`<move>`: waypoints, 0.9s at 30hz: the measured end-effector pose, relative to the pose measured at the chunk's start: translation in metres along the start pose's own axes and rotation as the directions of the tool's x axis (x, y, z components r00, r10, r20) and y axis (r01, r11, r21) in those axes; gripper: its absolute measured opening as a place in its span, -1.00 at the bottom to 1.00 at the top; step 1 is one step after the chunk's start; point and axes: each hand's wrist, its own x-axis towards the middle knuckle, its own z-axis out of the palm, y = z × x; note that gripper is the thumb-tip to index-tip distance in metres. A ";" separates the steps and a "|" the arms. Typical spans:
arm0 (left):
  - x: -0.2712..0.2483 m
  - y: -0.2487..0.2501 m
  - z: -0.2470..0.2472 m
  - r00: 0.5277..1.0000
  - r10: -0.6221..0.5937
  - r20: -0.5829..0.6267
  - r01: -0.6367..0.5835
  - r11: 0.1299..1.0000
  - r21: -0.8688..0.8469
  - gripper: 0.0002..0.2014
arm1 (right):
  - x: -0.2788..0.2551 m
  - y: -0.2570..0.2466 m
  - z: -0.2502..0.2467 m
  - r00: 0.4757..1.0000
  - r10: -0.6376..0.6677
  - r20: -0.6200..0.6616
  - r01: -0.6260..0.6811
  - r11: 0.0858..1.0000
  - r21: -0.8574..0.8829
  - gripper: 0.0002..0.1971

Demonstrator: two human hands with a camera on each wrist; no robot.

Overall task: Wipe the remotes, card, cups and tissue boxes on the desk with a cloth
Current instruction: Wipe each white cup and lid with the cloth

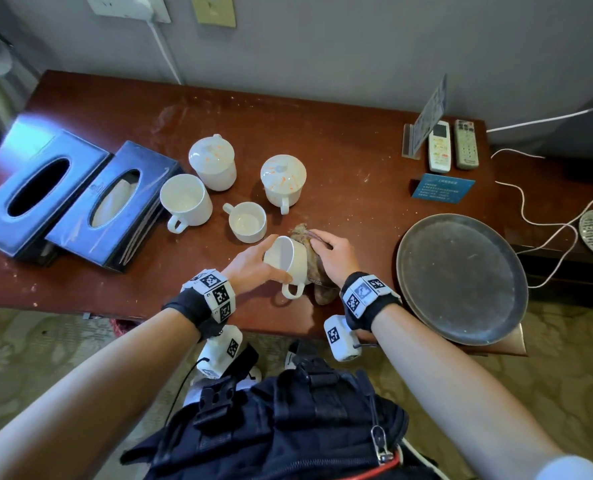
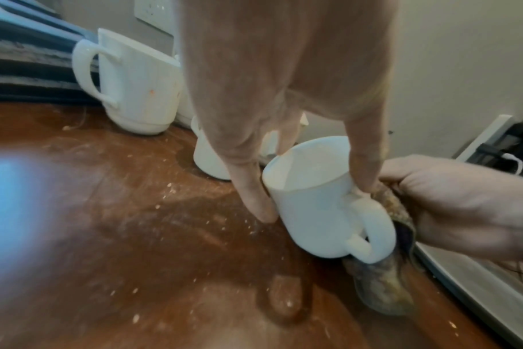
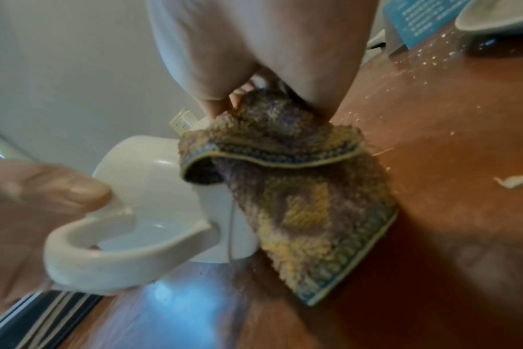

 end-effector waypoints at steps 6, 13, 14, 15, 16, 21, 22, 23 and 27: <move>-0.001 0.014 0.005 0.997 -0.066 -0.042 0.062 0.994 -0.092 -0.01 | 0.001 0.007 0.002 0.997 0.011 0.071 -0.015 0.998 0.062 -0.70; 0.002 0.016 0.006 0.988 -0.075 -0.134 0.074 0.997 -0.008 -0.21 | -0.003 -0.003 0.001 0.995 -0.078 0.065 0.073 0.995 0.073 -0.73; 0.004 0.015 0.007 0.986 -0.062 -0.154 0.065 0.998 0.011 -0.21 | -0.004 -0.007 0.002 0.991 -0.109 0.077 0.105 0.993 0.053 -0.72; 0.004 0.014 0.008 0.985 -0.051 -0.166 0.054 0.998 0.014 -0.20 | -0.005 -0.010 0.003 0.988 -0.123 0.093 0.119 0.992 0.039 -0.70; 0.005 0.013 0.009 0.984 -0.044 -0.171 0.046 0.999 0.009 -0.18 | -0.005 -0.010 0.005 0.987 -0.119 0.107 0.115 0.993 0.039 -0.69; -0.003 0.010 0.008 0.989 0.009 -0.150 -0.001 0.998 0.056 -0.11 | -0.001 0.005 0.003 0.995 0.009 0.097 -0.015 0.997 0.070 -0.68; -0.004 0.010 0.008 0.989 0.018 -0.145 -0.008 0.998 0.065 -0.11 | 0.002 0.005 0.001 0.996 0.021 0.092 -0.025 0.999 0.043 -0.69; -0.004 0.009 0.009 0.989 0.026 -0.145 -0.015 0.997 0.074 -0.11 | 0.004 0.004 -0.001 0.996 0.013 0.086 -0.014 1.000 0.010 -0.71; -0.005 0.010 0.010 0.987 0.058 -0.149 -0.049 0.997 0.063 -0.11 | -0.008 -0.017 0.005 0.989 -0.133 0.057 0.135 0.990 -0.038 -0.75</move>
